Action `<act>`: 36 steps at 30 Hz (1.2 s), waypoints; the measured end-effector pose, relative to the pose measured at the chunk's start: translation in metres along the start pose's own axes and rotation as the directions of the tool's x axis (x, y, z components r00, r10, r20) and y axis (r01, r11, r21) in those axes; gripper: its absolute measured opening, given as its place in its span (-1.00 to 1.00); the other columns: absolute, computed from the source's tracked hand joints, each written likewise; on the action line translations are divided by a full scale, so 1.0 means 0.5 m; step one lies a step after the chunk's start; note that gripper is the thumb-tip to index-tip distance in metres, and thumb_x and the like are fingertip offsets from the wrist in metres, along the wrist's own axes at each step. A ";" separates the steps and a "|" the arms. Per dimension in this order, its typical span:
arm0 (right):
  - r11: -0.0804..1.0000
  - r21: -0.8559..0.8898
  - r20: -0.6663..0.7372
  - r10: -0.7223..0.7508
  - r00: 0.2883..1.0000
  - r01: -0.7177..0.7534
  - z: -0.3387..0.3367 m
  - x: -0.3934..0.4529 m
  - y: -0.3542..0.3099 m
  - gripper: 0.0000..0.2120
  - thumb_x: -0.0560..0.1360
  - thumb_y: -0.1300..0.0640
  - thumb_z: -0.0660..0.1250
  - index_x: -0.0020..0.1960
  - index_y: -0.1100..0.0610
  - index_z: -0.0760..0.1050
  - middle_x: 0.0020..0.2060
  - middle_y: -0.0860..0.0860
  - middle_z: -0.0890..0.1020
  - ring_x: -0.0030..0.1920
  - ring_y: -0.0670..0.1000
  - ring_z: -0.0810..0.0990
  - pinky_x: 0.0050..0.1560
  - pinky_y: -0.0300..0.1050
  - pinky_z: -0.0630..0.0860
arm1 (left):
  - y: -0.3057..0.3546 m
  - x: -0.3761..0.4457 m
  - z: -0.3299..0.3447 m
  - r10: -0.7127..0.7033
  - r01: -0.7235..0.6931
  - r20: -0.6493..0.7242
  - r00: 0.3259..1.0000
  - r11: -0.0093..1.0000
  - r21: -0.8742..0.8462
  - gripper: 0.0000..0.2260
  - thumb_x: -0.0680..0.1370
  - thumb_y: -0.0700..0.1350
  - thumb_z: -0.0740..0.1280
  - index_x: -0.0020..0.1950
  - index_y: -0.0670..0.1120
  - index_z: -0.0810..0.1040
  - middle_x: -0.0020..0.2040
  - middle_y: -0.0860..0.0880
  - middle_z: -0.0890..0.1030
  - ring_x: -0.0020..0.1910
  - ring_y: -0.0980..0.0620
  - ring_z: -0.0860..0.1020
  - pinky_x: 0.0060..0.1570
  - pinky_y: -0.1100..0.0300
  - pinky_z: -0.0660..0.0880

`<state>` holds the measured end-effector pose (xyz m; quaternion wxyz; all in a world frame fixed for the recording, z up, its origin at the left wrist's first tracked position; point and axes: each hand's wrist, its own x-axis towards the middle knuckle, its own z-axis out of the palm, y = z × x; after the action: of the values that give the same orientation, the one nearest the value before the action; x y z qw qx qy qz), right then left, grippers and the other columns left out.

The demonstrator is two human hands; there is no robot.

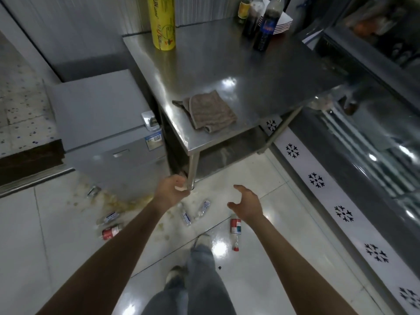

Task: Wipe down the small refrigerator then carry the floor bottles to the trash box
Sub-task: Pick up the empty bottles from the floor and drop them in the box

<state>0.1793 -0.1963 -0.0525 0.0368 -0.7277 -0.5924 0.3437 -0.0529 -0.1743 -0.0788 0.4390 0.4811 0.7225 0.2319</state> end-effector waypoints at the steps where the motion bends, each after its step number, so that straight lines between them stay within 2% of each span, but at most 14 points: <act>1: 1.000 0.012 0.014 0.024 1.000 -0.024 0.010 -0.008 0.011 -0.39 0.45 0.09 0.41 0.43 0.07 0.27 0.36 0.04 0.42 0.34 0.04 0.39 0.28 -0.16 0.33 | -0.015 -0.008 0.005 0.010 -0.010 0.016 1.000 1.000 0.018 -0.69 0.29 -0.31 0.54 0.00 -0.20 0.61 -0.16 -0.10 0.58 -0.14 -0.07 0.58 -0.23 0.46 0.46; 3: 0.997 0.040 0.043 0.071 0.997 -0.073 0.025 -0.022 0.031 -0.38 0.43 0.09 0.42 0.43 0.08 0.28 0.33 0.07 0.44 0.32 0.05 0.41 0.25 -0.18 0.34 | -0.034 -0.022 0.016 -0.004 0.002 0.067 0.998 1.000 0.029 -0.74 0.31 -0.31 0.54 -0.07 -0.14 0.60 -0.18 -0.05 0.55 -0.21 -0.05 0.56 -0.43 0.50 0.41; 5: 0.992 0.059 0.059 0.107 0.992 -0.111 0.037 -0.030 0.053 -0.38 0.42 0.09 0.43 0.42 0.09 0.29 0.32 0.09 0.46 0.30 0.05 0.44 0.23 -0.19 0.36 | -0.046 -0.030 0.031 -0.052 0.046 0.114 0.992 0.998 0.050 -0.75 0.32 -0.27 0.53 -0.17 -0.01 0.55 -0.20 -0.03 0.55 -0.20 -0.08 0.57 -0.47 0.38 0.43; 7: 0.983 0.097 0.077 0.151 0.986 -0.158 0.050 -0.032 0.077 -0.38 0.41 0.10 0.43 0.41 0.08 0.31 0.30 0.08 0.47 0.28 0.05 0.46 0.19 -0.20 0.38 | -0.054 -0.033 0.050 -0.104 0.086 0.160 0.982 0.990 0.115 -0.77 0.34 -0.20 0.53 -0.16 0.02 0.54 -0.22 0.01 0.56 -0.19 -0.05 0.56 -0.39 0.35 0.41; 9: 0.971 0.123 0.097 0.196 0.976 -0.207 0.065 -0.029 0.106 -0.39 0.40 0.11 0.43 0.40 0.07 0.33 0.26 0.06 0.50 0.25 0.04 0.47 0.14 -0.22 0.39 | -0.063 -0.029 0.072 -0.122 0.079 0.210 0.970 0.976 0.203 -0.77 0.36 -0.15 0.52 -0.05 -0.01 0.57 -0.19 0.01 0.58 -0.16 0.01 0.55 -0.32 0.38 0.40; 13: 0.961 0.120 0.127 0.235 0.964 -0.250 0.096 -0.006 0.174 -0.40 0.38 0.09 0.45 0.38 0.10 0.36 0.27 0.06 0.50 0.27 0.06 0.46 0.20 -0.18 0.38 | -0.079 -0.004 0.136 -0.132 0.040 0.254 0.958 0.940 0.338 -0.71 0.36 -0.11 0.51 0.05 -0.07 0.60 -0.07 -0.04 0.64 -0.02 -0.02 0.59 -0.03 0.21 0.50; 16: 0.956 0.102 0.150 0.259 0.954 -0.276 0.123 0.019 0.232 -0.47 0.39 0.08 0.44 0.31 0.15 0.40 0.20 0.10 0.54 0.21 0.09 0.49 0.15 -0.15 0.41 | -0.102 0.021 0.199 -0.159 0.049 0.281 0.947 0.931 0.362 -0.71 0.36 -0.09 0.52 0.05 -0.04 0.59 -0.11 0.01 0.62 -0.11 0.04 0.58 -0.11 0.22 0.50; 18: 0.944 0.115 0.168 0.287 0.943 -0.308 0.147 0.039 0.276 -0.47 0.38 0.08 0.45 0.30 0.13 0.40 0.19 0.10 0.54 0.21 0.09 0.50 0.14 -0.15 0.41 | -0.124 0.039 0.245 -0.174 0.047 0.300 0.938 0.921 0.387 -0.70 0.35 -0.08 0.52 0.05 -0.04 0.59 -0.09 -0.01 0.64 -0.15 0.04 0.56 -0.08 0.22 0.51; 20: 0.937 0.111 0.191 0.307 0.933 -0.331 0.173 0.058 0.320 -0.43 0.37 0.07 0.47 0.33 0.12 0.38 0.22 0.08 0.53 0.22 0.07 0.49 0.15 -0.17 0.39 | -0.149 0.059 0.291 -0.193 0.048 0.314 0.929 0.908 0.417 -0.70 0.36 -0.07 0.51 0.06 -0.03 0.59 -0.04 -0.03 0.65 -0.07 0.03 0.58 0.00 0.23 0.49; 23: 0.930 0.106 0.210 0.324 0.922 -0.351 0.211 0.099 0.384 -0.43 0.37 0.10 0.47 0.33 0.12 0.38 0.22 0.08 0.54 0.22 0.07 0.50 0.12 -0.19 0.40 | -0.186 0.097 0.359 -0.201 0.029 0.334 0.921 0.889 0.456 -0.70 0.38 -0.09 0.49 0.08 -0.06 0.58 0.00 -0.03 0.67 0.05 0.01 0.60 0.01 0.27 0.39; 28: 0.921 0.114 0.225 0.342 0.912 -0.373 0.289 0.181 0.478 -0.45 0.37 0.12 0.46 0.31 0.13 0.39 0.22 0.08 0.54 0.22 0.08 0.50 0.14 -0.15 0.41 | -0.273 0.163 0.458 -0.224 0.009 0.356 0.907 0.857 0.515 -0.67 0.36 -0.05 0.51 0.08 -0.06 0.58 0.01 -0.06 0.66 0.01 0.00 0.60 0.00 0.26 0.41; 31: 0.906 0.129 0.262 0.361 0.895 -0.403 0.362 0.232 0.527 -0.40 0.35 0.11 0.47 0.34 0.11 0.36 0.23 0.05 0.53 0.22 0.07 0.50 0.15 -0.13 0.44 | -0.343 0.212 0.516 -0.236 0.012 0.354 0.905 0.846 0.534 -0.67 0.35 -0.04 0.52 0.06 -0.05 0.57 0.00 -0.05 0.65 0.00 0.00 0.59 0.00 0.24 0.43; 36: 0.884 0.135 0.290 0.396 0.871 -0.447 0.484 0.331 0.608 -0.40 0.39 0.11 0.44 0.37 0.10 0.32 0.23 0.04 0.52 0.21 0.06 0.49 0.01 -0.27 0.36 | -0.457 0.304 0.619 -0.244 0.039 0.334 0.911 0.855 0.517 -0.64 0.35 -0.04 0.52 0.10 -0.02 0.54 0.01 -0.01 0.62 0.02 0.01 0.57 0.06 0.18 0.46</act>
<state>0.3126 -0.2245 -0.4522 -0.0435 -0.7824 -0.3811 0.4906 0.0773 -0.1628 -0.4712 0.4496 0.5586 0.6903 -0.0964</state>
